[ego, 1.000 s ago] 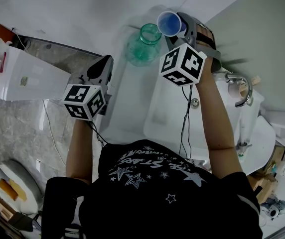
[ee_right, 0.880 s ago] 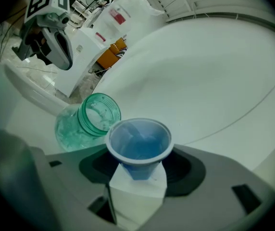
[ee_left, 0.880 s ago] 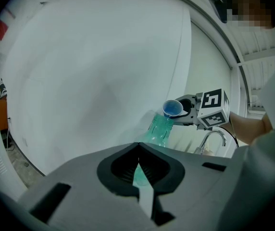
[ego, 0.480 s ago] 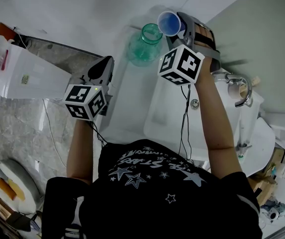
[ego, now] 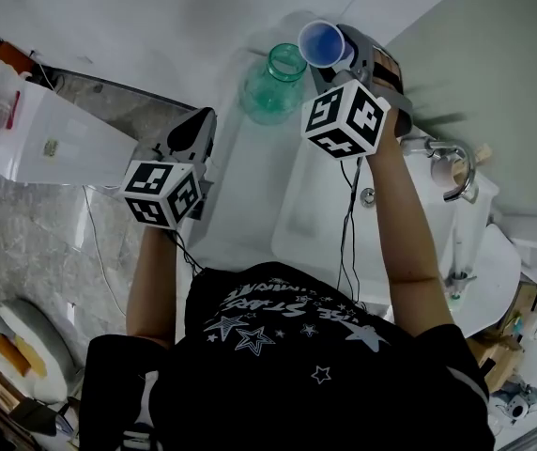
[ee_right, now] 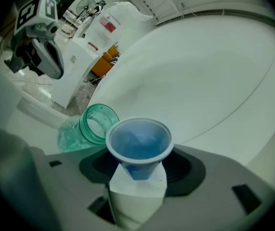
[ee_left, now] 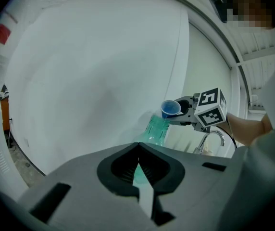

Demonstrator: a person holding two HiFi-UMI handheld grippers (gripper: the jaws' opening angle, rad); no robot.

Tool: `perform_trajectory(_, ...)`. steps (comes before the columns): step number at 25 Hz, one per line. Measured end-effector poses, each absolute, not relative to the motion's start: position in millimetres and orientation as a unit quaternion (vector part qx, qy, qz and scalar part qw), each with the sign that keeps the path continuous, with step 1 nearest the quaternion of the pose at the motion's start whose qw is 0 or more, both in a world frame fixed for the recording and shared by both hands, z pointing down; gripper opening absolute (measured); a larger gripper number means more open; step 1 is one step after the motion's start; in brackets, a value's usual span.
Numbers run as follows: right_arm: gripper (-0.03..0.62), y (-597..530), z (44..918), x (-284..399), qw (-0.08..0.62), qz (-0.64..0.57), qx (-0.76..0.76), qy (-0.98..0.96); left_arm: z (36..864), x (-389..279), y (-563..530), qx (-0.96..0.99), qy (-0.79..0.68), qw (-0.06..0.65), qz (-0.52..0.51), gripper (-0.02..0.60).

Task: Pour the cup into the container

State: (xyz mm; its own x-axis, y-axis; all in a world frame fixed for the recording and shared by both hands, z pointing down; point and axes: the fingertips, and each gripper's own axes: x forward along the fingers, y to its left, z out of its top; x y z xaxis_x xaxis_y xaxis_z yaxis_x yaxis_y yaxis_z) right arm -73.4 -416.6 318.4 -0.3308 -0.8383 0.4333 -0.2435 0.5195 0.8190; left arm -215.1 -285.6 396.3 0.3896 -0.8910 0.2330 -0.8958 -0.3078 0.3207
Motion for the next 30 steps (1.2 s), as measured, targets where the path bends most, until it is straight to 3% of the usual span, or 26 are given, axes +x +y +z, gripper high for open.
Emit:
perform_trajectory(15,0.279,-411,369,-26,0.332,-0.078,0.415,-0.844,410,-203,-283,0.813,-0.54,0.216,0.024,0.01)
perform_trajectory(25,0.279,-398,436,-3,0.284,-0.009,0.425,-0.86,442,-188,-284,0.813,-0.526,0.244,0.055,0.01)
perform_trajectory(30,0.279,-392,469,-6,0.295,-0.001,0.409,-0.864,459,-180,-283,0.812,-0.518,0.258,0.07,0.011)
